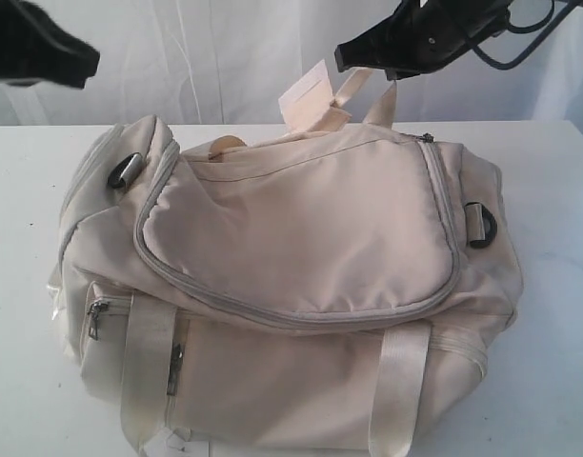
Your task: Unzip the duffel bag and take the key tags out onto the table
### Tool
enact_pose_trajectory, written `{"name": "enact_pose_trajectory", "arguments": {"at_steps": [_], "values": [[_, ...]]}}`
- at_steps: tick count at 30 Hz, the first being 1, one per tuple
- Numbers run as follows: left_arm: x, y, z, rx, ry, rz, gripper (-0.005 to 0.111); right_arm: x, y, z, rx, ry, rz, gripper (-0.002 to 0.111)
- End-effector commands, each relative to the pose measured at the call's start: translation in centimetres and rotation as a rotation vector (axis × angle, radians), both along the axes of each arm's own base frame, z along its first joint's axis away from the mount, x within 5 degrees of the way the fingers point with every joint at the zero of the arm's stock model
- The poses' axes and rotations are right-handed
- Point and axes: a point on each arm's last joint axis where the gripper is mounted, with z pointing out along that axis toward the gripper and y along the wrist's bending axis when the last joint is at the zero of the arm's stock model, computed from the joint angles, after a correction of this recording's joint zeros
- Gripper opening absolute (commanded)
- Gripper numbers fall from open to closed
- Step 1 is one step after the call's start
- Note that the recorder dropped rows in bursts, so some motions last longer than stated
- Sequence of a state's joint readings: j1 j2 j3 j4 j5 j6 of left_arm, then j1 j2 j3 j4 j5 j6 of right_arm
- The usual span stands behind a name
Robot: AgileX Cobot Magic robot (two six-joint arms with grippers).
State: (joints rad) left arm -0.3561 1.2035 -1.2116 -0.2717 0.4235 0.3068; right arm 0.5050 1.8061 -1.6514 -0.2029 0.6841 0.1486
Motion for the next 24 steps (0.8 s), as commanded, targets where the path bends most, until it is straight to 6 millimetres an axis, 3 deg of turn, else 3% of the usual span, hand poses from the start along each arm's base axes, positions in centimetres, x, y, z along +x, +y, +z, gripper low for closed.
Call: {"name": "enact_pose_trajectory", "arguments": {"at_steps": [1, 4, 7, 9, 11, 15, 17, 24], "values": [[4.0, -1.7, -0.3, -0.037, 0.058, 0.025, 0.0, -0.4, -0.6, 1.9, 0.006, -0.06, 0.007, 0.0], [7.1, -2.8, -1.7, -0.073, 0.171, 0.036, 0.0, -1.1, -1.0, 3.2, 0.021, -0.087, 0.007, 0.0], [8.9, -4.2, -3.1, -0.108, 0.281, -0.013, 0.001, -2.2, -1.5, 5.4, 0.053, -0.147, 0.009, 0.0], [9.5, -5.4, -3.6, -0.149, 0.32, -0.09, 0.008, -2.6, -1.8, 6.3, 0.063, -0.173, 0.013, 0.0], [10.0, -6.8, -3.8, -0.227, 0.33, -0.208, 0.021, -2.9, -1.9, 6.7, 0.059, -0.182, 0.017, 0.0], [10.9, -8.8, -3.5, -0.417, 0.26, -0.394, 0.054, -2.9, -2.0, 6.4, 0.043, -0.163, 0.02, 0.0], [11.1, -9.7, -3.8, -0.452, 0.2, -0.467, 0.064, -2.9, -1.9, 6.3, 0.043, -0.159, 0.02, 0.0], [12.0, -13.8, -6.5, -0.467, 0.055, -0.557, 0.066, -2.9, -1.9, 6.3, 0.054, -0.152, 0.013, 0.0]]}}
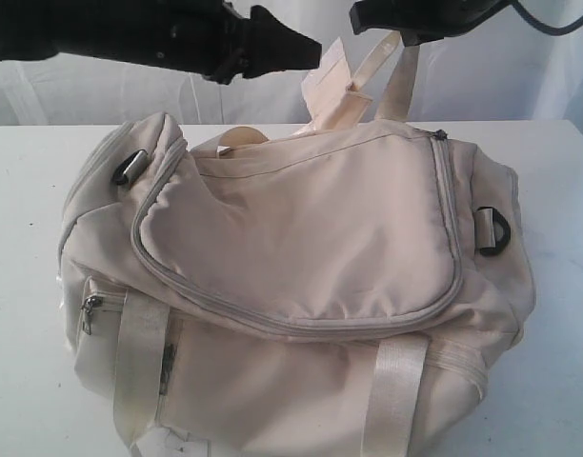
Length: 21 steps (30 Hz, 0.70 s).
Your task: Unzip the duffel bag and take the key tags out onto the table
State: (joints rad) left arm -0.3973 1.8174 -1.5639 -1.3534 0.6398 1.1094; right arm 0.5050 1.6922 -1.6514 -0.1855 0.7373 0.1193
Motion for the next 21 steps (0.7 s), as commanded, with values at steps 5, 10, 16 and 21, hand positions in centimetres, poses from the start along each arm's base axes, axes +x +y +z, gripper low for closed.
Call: {"name": "enact_pose_trajectory", "arguments": {"at_steps": [5, 10, 16, 21], "values": [[0.2, -5.0, -3.3, 0.002, -0.16, -0.032, 0.066, -0.3, -0.5, 2.1, 0.061, -0.086, -0.021, 0.0], [0.1, -6.6, -4.0, -0.052, -0.22, -0.037, 0.066, -0.3, -0.5, 2.1, 0.067, -0.096, -0.019, 0.0], [0.5, -8.2, -5.1, -0.013, -0.344, -0.058, 0.066, -0.3, -0.5, 2.1, 0.087, -0.09, -0.031, 0.0], [1.7, -9.1, -5.4, -0.002, -0.365, -0.033, 0.066, -0.3, -0.4, 2.1, 0.102, -0.083, -0.036, 0.0]]}}
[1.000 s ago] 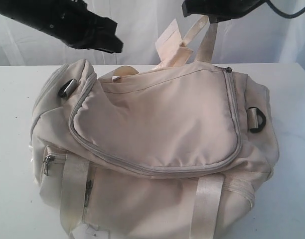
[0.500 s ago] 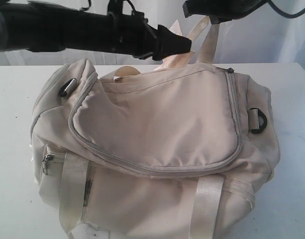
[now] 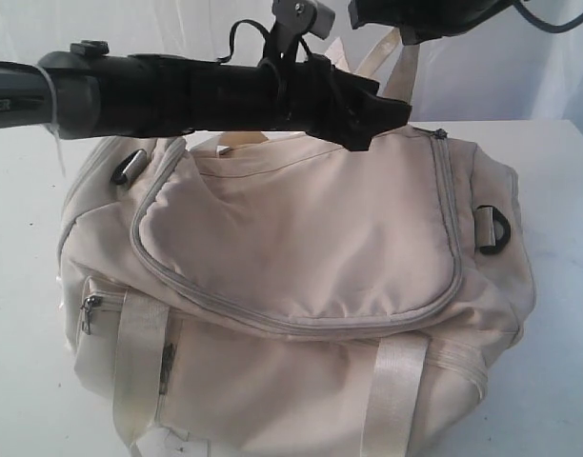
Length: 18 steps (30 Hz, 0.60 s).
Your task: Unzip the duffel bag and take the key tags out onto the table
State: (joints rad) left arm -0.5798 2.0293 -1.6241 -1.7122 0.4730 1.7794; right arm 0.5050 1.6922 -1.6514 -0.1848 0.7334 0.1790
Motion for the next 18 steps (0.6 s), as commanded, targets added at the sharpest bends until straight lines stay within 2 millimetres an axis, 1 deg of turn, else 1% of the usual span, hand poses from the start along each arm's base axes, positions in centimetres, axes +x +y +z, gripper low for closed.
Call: {"name": "enact_pose_trajectory", "arguments": {"at_steps": [1, 5, 10, 14, 17, 18], "values": [[1.0, -0.9, 0.3, -0.027, -0.03, 0.017, 0.066, -0.3, -0.4, 2.1, 0.056, -0.095, -0.002, 0.0], [2.0, -1.5, 0.0, -0.034, -0.043, 0.022, 0.066, -0.4, -0.4, 2.1, 0.059, -0.092, -0.002, 0.0], [3.0, -2.3, 0.2, -0.042, -0.07, 0.043, 0.066, -0.4, -0.4, 2.1, 0.066, -0.086, -0.002, 0.0], [3.3, -3.1, 0.1, -0.057, -0.057, 0.046, 0.065, -0.4, -0.4, 2.0, 0.065, -0.083, -0.002, 0.0], [3.5, -3.6, -0.2, -0.08, -0.01, 0.043, 0.061, -0.4, -0.4, 2.0, 0.064, -0.081, -0.003, 0.0], [3.6, -3.7, -0.3, -0.083, -0.005, 0.043, 0.058, -0.4, -0.4, 2.0, 0.064, -0.081, -0.003, 0.0]]}}
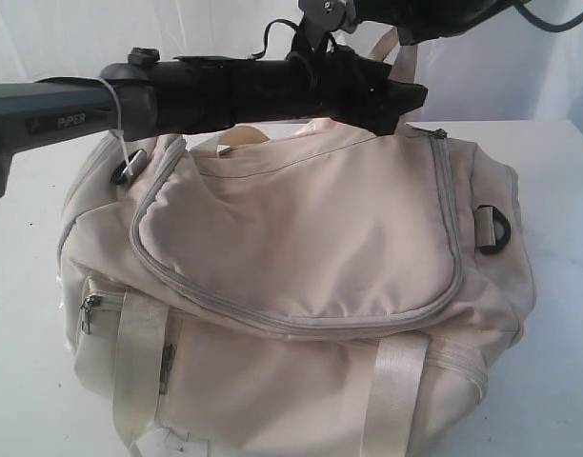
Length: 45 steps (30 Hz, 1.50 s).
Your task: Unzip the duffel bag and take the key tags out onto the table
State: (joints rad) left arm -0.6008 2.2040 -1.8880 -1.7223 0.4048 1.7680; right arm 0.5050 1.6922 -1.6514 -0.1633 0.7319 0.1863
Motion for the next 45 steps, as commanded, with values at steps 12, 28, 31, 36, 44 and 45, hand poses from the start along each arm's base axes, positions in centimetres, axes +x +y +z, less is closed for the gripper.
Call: {"name": "enact_pose_trajectory", "arguments": {"at_steps": [12, 28, 31, 36, 44, 45], "values": [[1.0, 0.0, -0.1, -0.093, 0.213, 0.102, 0.0, -0.3, -0.8, 2.0, -0.014, -0.108, 0.004, 0.028], [0.9, 1.5, 3.0, -0.131, 0.162, 0.11, 0.0, 1.3, -8.8, 1.0, -0.181, 0.047, -0.167, 0.068], [0.3, 2.3, 5.5, -0.156, 0.109, 0.097, 0.0, 1.9, -8.2, -1.0, -0.079, 0.171, 0.0, 0.068], [-0.6, 2.1, 6.4, -0.172, 0.08, 0.023, 0.0, 4.0, -6.2, -6.0, 0.008, 0.35, 0.099, 0.07], [-0.6, 2.1, 6.4, -0.173, 0.082, 0.022, 0.0, 5.6, -5.7, -9.3, 0.097, 0.451, 0.081, 0.079], [-0.6, 2.1, 6.4, -0.174, 0.082, 0.017, 0.0, 5.7, -5.7, -9.3, 0.123, 0.451, 0.078, 0.079]]}}
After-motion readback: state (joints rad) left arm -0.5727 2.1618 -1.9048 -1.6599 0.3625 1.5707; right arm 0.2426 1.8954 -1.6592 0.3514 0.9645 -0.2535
